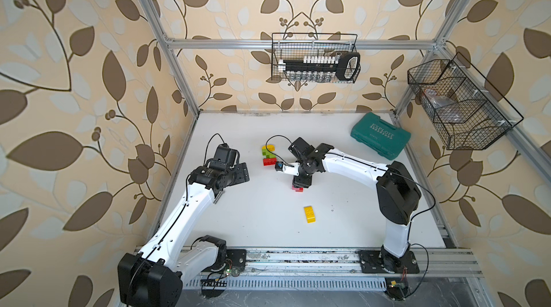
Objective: Assemble the letter s with lego
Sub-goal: Assemble the lego brick with the lego brick, then pick up the lego brick from the center of the board.
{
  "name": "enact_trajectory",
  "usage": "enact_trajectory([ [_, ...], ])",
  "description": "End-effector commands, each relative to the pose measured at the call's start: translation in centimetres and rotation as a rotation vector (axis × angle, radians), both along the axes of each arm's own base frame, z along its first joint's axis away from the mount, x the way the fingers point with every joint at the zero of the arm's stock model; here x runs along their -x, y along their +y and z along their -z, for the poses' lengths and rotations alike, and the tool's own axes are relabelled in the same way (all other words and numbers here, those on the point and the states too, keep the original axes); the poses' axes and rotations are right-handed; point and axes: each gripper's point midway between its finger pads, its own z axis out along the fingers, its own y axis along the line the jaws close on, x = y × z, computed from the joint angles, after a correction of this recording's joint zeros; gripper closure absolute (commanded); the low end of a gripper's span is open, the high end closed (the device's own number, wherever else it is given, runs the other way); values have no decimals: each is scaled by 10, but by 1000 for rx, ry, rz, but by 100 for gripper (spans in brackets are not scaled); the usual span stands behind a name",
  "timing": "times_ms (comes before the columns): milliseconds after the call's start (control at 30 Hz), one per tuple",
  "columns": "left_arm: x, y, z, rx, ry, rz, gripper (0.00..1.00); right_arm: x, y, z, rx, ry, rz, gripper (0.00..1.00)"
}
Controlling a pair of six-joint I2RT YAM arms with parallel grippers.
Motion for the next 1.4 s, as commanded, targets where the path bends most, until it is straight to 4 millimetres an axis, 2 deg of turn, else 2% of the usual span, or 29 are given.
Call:
enact_trajectory([
  [0, 2, 8, -1, -25, -4, -12, 18, 16, -8, 8, 20, 56, -53, 38],
  [267, 3, 8, -1, -26, -4, -13, 18, 24, -14, 34, 59, 84, -119, 38],
  [567, 2, 8, 0, -26, 0, -12, 18, 21, -10, 55, 53, 75, -134, 39],
  [833, 2, 8, -1, -30, -2, -10, 18, 17, -7, 63, 62, 82, -144, 44],
  [1367, 2, 8, -1, -28, -3, -8, 22, 16, -13, 66, 53, 111, -127, 62],
])
